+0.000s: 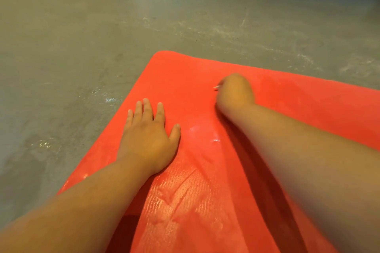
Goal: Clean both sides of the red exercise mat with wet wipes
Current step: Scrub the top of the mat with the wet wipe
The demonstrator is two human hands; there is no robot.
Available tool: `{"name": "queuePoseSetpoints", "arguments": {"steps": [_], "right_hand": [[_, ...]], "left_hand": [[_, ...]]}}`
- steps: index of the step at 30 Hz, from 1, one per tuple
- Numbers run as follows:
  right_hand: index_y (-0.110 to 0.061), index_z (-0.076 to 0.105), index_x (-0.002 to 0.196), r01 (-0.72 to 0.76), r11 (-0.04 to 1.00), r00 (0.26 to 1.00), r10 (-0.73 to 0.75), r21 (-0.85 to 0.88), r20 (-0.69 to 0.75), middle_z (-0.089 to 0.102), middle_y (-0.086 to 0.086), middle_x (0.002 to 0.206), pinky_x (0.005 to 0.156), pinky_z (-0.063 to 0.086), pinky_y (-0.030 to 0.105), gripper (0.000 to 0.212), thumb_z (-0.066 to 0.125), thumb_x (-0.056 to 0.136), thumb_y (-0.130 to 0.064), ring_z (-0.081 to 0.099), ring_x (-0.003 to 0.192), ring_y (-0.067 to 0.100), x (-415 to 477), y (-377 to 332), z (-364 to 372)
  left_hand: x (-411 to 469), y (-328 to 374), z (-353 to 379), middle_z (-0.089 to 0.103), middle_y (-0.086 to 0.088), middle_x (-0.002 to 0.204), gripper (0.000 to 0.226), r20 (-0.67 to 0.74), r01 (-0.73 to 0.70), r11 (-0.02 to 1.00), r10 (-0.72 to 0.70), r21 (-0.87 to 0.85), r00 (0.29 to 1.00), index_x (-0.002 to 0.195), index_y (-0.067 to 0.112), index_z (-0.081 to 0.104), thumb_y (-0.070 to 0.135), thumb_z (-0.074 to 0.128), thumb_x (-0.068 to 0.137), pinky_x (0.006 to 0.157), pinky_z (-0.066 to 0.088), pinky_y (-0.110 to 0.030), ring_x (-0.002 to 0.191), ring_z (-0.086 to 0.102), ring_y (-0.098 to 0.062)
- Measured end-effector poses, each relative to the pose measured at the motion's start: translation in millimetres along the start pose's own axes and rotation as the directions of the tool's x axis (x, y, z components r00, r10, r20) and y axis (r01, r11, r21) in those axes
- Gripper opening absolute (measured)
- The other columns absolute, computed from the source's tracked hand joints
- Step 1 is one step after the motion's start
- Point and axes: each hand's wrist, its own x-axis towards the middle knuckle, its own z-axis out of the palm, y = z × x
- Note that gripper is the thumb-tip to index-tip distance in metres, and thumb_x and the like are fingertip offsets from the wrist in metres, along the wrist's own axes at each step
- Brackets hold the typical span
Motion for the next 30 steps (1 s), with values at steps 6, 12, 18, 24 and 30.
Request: {"name": "queuePoseSetpoints", "arguments": {"steps": [6,12,18,24,30], "right_hand": [[-0.013,0.073,0.104,0.326,0.865,0.913,-0.393,0.380,0.111,0.066,0.009,0.102,0.082,0.040,0.026,0.020,0.060,0.089,-0.013,0.060,0.097,0.021,-65,-55,5],[-0.011,0.060,0.102,-0.279,0.537,0.891,-0.165,0.796,0.423,0.063,0.002,0.067,0.054,0.045,0.022,0.019,0.062,0.086,0.000,0.056,0.053,0.008,-117,-31,-34],[-0.013,0.064,0.069,-0.404,0.281,0.911,0.033,0.871,0.412,0.063,0.011,0.066,0.055,0.047,0.032,0.019,0.064,0.084,-0.001,0.056,0.057,0.021,-156,-28,-70],[-0.014,0.061,0.071,-0.363,0.195,0.927,0.172,0.911,0.332,0.059,0.003,0.064,0.045,0.046,0.019,0.018,0.063,0.086,-0.003,0.053,0.049,0.010,-193,-22,-121],[-0.015,0.057,0.075,-0.330,0.083,0.906,0.307,0.940,0.292,0.058,0.004,0.065,0.042,0.046,0.019,0.018,0.059,0.090,-0.006,0.054,0.046,0.009,-222,-4,-173]], "left_hand": [[-2,-4,-6,0.016,-0.014,0.159,0.075,-0.037,-0.018,0.978,0.010,-0.210,0.999,0.149,0.018,0.032,0.057,0.022,0.086,0.119,0.002,-0.040,0.148,0.009,-0.028],[-13,6,-37,0.064,-0.008,0.125,0.027,0.215,0.202,0.475,-0.027,-0.856,0.976,0.112,0.024,0.067,0.032,0.062,0.087,0.106,0.041,-0.037,0.113,0.056,-0.018],[-57,37,-79,0.064,-0.005,0.074,0.008,0.281,0.265,0.219,0.048,-0.939,0.958,0.082,0.014,0.062,0.009,0.066,0.088,0.055,0.051,-0.026,0.060,0.061,-0.011],[-93,54,-116,0.069,0.002,0.067,0.010,0.370,0.297,0.321,0.194,-0.899,0.909,0.079,0.015,0.063,0.010,0.070,0.084,0.067,0.051,-0.021,0.059,0.055,-0.006],[-127,77,-167,0.064,0.007,0.060,0.013,0.397,0.270,0.392,0.290,-0.879,0.871,0.078,0.015,0.061,0.017,0.063,0.090,0.068,0.054,-0.024,0.057,0.056,-0.003]]}}
